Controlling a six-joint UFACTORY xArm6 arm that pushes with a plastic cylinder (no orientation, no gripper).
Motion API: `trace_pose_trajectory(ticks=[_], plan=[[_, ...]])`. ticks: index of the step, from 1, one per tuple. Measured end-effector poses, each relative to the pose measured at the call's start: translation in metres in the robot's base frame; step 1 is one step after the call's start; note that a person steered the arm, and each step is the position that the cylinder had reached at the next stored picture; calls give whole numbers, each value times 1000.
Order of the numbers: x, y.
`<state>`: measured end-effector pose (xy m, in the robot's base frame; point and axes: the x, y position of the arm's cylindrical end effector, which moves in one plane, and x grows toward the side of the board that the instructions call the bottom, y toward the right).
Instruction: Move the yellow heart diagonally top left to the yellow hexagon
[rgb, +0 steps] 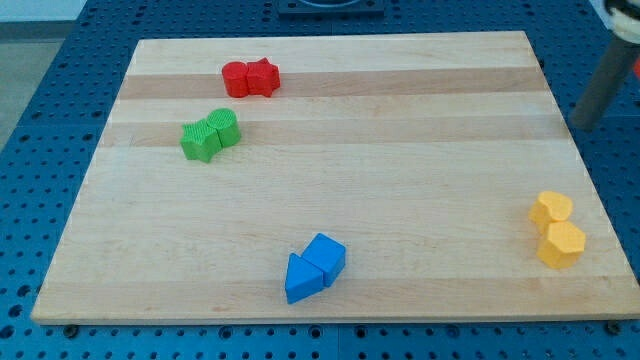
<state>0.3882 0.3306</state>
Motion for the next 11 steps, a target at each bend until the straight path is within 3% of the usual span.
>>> trace_pose_trajectory(ticks=[3, 5, 7, 11], plan=[[38, 9], [124, 2], [162, -6], [107, -140]])
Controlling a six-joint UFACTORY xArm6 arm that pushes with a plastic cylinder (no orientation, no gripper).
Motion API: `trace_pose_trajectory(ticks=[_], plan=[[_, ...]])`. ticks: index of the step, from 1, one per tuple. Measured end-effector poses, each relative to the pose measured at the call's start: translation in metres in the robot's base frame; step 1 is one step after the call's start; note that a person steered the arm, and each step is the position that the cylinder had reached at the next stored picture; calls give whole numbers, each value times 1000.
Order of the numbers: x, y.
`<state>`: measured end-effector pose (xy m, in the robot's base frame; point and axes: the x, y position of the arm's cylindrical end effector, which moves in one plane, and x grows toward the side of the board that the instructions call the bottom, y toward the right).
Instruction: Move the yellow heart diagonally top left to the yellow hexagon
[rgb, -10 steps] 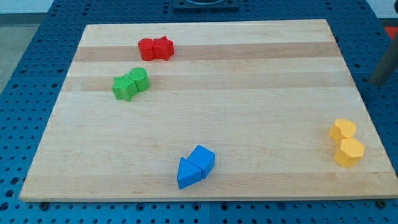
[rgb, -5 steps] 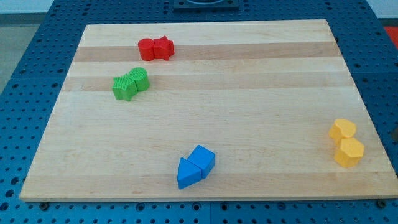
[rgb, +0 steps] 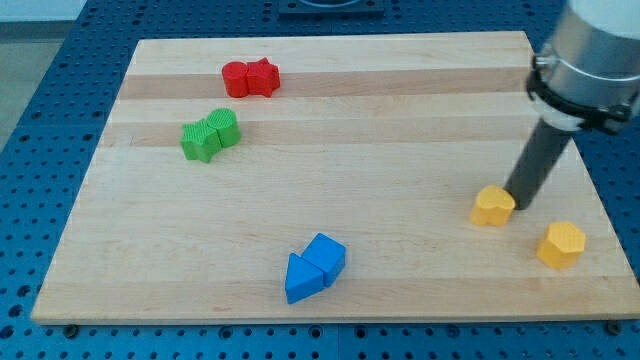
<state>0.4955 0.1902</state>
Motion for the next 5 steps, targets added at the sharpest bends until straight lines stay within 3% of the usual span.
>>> trace_pose_trajectory(ticks=[3, 5], plan=[[-4, -93], [-4, -100]])
